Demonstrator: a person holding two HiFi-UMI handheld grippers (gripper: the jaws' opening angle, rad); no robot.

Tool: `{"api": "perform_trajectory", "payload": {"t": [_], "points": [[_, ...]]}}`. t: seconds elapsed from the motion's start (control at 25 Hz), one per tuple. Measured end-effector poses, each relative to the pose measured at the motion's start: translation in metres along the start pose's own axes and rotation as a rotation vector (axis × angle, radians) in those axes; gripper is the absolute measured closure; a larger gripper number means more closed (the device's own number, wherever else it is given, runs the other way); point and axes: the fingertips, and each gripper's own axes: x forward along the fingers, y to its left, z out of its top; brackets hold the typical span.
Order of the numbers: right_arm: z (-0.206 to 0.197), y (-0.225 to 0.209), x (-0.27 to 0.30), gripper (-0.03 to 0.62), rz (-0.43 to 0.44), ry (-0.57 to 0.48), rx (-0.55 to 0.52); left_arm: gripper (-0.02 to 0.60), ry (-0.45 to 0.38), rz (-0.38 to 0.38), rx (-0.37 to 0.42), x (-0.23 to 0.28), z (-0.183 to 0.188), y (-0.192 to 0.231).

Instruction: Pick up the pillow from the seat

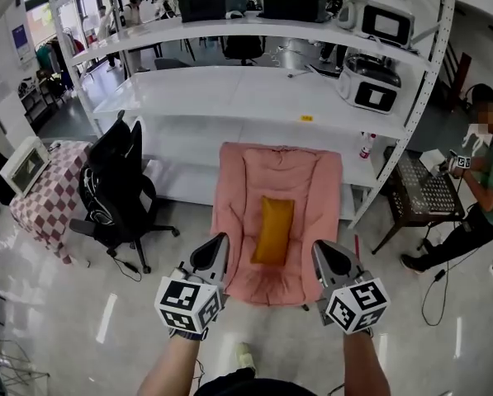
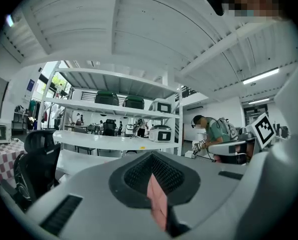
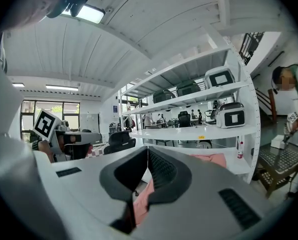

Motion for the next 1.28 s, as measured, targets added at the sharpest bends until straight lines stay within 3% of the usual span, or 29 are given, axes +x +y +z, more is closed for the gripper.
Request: {"api": "perform_trajectory", "payload": {"t": [0.28, 0.68, 1.28], "points": [[-0.009, 0.002, 0.054, 0.589, -0.004, 0.034, -0.020, 0.578, 0.007, -0.050, -0.007, 0.035, -0.008, 0.031], [-0.045, -0.024, 0.122, 0.589, 0.002, 0.138, -0.100, 0.578, 0.018, -0.044, -0.044, 0.090, -0.032, 0.064], [-0.123, -0.115, 0.267, 0.589, 0.134, 0.324, -0.138, 0.578, 0.089, 0.079, -0.100, 0.224, -0.090, 0.119]]}}
